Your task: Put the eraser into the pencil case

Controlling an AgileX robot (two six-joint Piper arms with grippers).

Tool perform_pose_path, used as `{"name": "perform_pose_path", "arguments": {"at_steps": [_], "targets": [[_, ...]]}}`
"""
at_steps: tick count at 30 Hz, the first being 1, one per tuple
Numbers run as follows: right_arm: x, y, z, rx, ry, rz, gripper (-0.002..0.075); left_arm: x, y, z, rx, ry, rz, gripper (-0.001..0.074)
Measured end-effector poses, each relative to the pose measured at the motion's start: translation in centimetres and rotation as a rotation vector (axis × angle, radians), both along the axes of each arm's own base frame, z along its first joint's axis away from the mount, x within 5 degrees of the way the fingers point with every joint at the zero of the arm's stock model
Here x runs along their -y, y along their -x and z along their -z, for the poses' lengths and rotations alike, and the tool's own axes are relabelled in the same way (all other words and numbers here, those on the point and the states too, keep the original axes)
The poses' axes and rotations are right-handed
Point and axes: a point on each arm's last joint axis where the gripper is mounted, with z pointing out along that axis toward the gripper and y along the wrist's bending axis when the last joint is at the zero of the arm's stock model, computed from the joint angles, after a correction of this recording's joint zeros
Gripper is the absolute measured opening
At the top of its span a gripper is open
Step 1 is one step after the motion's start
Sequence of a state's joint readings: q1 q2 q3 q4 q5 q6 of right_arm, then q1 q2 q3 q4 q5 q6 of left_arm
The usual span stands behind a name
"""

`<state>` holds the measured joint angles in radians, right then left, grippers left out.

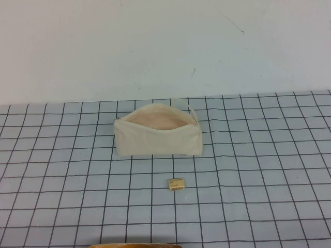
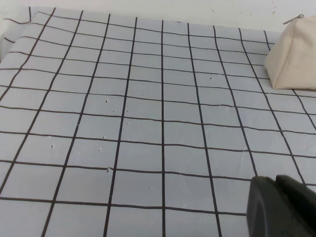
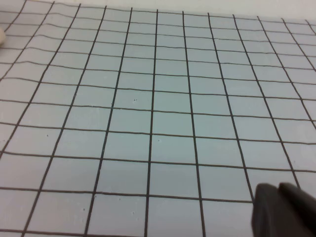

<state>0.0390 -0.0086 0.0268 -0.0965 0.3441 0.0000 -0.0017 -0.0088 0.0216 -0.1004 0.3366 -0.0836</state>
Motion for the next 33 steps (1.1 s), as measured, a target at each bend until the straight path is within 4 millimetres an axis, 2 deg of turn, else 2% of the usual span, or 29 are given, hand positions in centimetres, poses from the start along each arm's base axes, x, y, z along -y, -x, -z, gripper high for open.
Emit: {"name": "perform_pose_path", "arguments": {"at_steps": [27, 31, 33], "targets": [[-0.08, 0.0, 0.01, -0.001, -0.022, -0.001, -0.0001, 0.0, 0.0, 0.0, 0.0, 0.0, 0.0, -0.0001], [-0.44, 0.0, -0.04, 0.001, -0.12, -0.008, -0.0001, 0.0, 0.0, 0.0, 0.0, 0.0, 0.0, -0.0001], [-0.97, 0.02, -0.1, -0.006, -0.294, -0.01, -0.0001, 0.0, 0.0, 0.0, 0.0, 0.0, 0.0, -0.0001]]}}
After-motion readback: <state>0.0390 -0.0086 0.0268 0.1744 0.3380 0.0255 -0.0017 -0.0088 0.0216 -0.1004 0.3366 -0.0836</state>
